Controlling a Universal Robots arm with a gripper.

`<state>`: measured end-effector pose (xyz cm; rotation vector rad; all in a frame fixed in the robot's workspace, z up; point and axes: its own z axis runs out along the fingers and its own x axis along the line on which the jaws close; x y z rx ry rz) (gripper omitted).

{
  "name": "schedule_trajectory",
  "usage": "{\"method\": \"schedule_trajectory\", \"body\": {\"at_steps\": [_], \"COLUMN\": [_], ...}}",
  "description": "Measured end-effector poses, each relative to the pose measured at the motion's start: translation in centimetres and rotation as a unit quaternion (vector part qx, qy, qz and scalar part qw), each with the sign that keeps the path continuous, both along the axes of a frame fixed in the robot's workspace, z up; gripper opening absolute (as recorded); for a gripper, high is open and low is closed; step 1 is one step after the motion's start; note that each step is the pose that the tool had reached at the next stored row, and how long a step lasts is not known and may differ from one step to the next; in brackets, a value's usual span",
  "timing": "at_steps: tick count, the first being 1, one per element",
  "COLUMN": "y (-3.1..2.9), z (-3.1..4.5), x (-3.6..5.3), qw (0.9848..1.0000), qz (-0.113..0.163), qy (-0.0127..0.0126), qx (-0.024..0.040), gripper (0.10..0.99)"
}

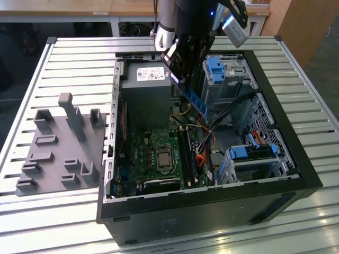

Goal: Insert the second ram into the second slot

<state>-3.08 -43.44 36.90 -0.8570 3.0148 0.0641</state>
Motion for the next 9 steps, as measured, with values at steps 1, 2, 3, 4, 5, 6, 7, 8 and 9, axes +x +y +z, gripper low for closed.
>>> {"method": "schedule_trajectory", "body": {"at_steps": [1,2,3,4,5,6,7,8,9], "y": [0.00,0.00,0.00,0.00,0.00,0.00,0.00,0.00,0.00], "z": [0.00,0.00,0.00,0.00,0.00,0.00,0.00,0.00,0.00], "x": [0.00,0.00,0.00,0.00,0.00,0.00,0.00,0.00,0.00], "qw": [1.0000,1.0000,1.0000,1.0000,0.9999,0.9999,0.9999,0.9999,0.9999], "qz": [-0.002,-0.004,-0.006,-0.008,-0.010,-0.012,-0.014,-0.015,-0.017], "qy": [0.0000,0.0000,0.0000,0.0000,0.0000,0.0000,0.0000,0.0000,0.0000], "qx": [0.0000,0.0000,-0.0001,0.0000,0.0000,0.0000,0.0000,0.0000,0.0000], "gripper": [0.137,0.137,0.137,0.137,0.137,0.137,0.137,0.137,0.137]}}
